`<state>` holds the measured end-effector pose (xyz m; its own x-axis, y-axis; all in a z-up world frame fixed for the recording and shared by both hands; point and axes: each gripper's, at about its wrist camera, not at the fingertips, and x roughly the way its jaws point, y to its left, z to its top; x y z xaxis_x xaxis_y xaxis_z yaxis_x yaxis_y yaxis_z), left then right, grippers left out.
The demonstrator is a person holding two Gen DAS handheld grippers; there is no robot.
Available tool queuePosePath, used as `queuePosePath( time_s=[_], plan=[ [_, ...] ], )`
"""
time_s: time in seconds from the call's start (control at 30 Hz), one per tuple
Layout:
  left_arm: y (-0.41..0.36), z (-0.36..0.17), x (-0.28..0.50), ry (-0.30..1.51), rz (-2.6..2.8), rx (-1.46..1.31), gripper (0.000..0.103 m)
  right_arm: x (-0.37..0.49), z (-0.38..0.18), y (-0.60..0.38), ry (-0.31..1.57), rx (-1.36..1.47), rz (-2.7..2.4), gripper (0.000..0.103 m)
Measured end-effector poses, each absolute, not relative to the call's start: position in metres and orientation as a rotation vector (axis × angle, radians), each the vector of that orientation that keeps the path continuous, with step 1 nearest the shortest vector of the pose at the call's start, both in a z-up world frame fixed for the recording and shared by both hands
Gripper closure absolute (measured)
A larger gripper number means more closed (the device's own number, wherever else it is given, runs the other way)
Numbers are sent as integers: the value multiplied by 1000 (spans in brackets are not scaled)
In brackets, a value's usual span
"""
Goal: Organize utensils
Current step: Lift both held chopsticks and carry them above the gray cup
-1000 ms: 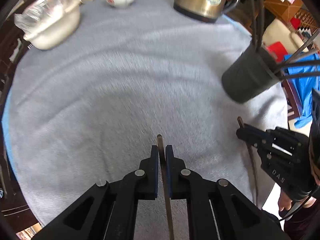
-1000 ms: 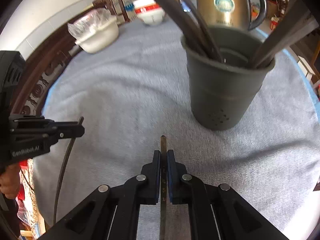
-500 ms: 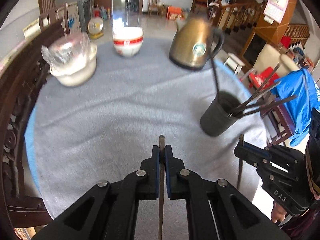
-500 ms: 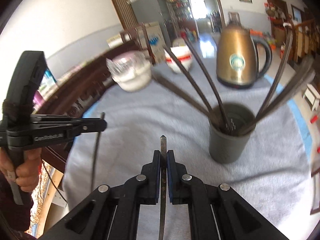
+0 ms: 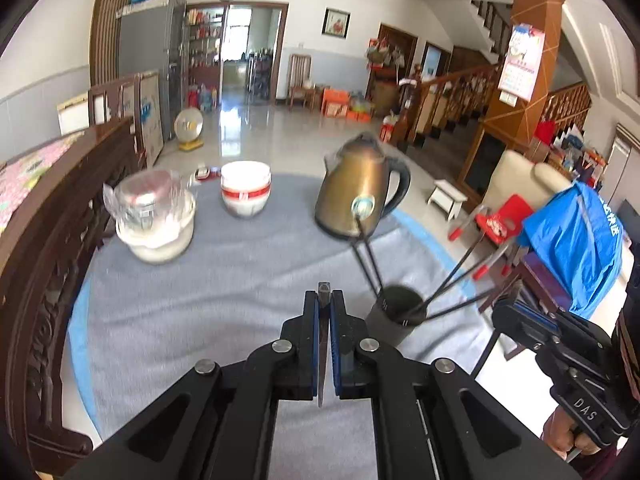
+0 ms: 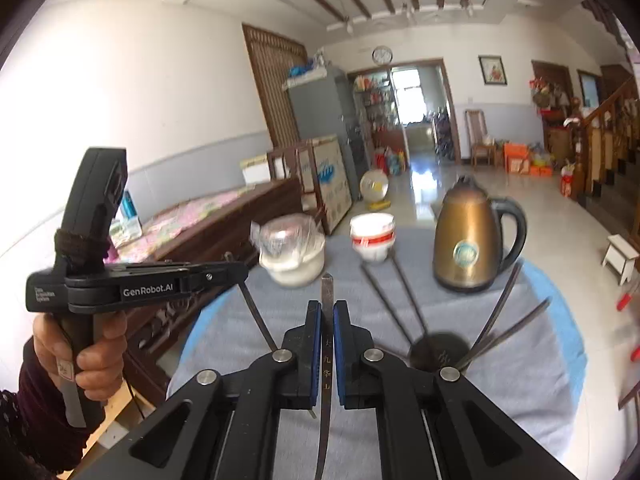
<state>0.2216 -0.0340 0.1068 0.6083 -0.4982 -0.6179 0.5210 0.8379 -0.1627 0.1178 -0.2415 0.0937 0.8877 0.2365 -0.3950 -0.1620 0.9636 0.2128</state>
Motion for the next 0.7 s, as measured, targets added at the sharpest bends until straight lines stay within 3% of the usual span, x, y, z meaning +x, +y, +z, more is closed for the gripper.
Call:
queuePosePath(
  time_s=[0.4, 0.7],
  plan=[
    [-54, 167, 234, 528, -634, -29, 98, 116, 152, -281, 204, 204, 37, 96],
    [-72, 184, 249, 445, -693, -125, 98, 121, 160, -296, 59, 214, -136, 96]
  ],
)
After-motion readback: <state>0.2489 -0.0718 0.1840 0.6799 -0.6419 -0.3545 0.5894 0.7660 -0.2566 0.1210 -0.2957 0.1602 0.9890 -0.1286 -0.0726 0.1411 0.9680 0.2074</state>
